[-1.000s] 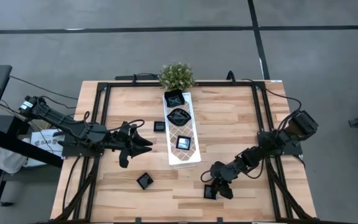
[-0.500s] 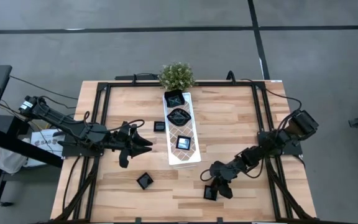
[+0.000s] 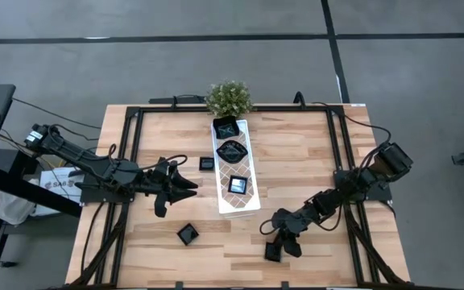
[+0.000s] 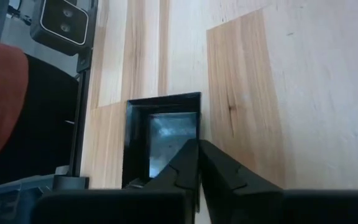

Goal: Pick & Place Mini shaped plates
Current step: Stack the bottom right square plate on the other square plate on the shelf

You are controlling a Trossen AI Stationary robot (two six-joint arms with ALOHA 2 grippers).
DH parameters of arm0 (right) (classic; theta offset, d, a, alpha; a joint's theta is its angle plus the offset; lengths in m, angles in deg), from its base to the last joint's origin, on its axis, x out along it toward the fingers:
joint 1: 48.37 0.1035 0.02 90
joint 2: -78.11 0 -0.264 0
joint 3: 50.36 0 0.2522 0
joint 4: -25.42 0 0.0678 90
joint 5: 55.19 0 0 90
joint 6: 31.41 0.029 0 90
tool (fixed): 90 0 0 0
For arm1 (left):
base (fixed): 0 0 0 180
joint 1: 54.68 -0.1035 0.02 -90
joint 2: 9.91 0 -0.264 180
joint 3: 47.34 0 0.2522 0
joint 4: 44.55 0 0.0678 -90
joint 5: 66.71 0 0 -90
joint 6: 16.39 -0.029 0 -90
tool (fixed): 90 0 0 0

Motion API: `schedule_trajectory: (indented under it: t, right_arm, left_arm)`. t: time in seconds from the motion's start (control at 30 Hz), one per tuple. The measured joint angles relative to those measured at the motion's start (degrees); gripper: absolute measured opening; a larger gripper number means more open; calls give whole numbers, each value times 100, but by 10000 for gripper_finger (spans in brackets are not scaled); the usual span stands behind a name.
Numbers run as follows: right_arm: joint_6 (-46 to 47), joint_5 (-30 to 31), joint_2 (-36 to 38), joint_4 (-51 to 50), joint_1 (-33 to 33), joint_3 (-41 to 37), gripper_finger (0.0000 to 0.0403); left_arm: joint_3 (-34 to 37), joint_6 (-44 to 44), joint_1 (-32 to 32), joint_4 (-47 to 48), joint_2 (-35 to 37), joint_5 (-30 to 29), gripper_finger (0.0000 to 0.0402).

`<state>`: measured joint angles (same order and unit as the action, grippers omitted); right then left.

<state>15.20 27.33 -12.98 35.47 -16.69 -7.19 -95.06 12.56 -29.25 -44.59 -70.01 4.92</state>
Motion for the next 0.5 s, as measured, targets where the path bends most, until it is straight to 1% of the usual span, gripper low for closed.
schedule_trajectory:
  t: [0.07,0.23,0.33,0.5]
  right_arm:
    - [0,0,2,2,2,0,5]
    - [124,-1,2,9,2,0,7]
    - [149,-35,2,178,2,0,2]
    - [147,-348,2,617,-73,0,2]
  left_arm:
    - [0,0,0,2,0,0,124]
    - [0,0,0,4,0,0,124]
    - [0,0,0,4,0,-1,124]
    - [0,0,0,7,0,0,124]
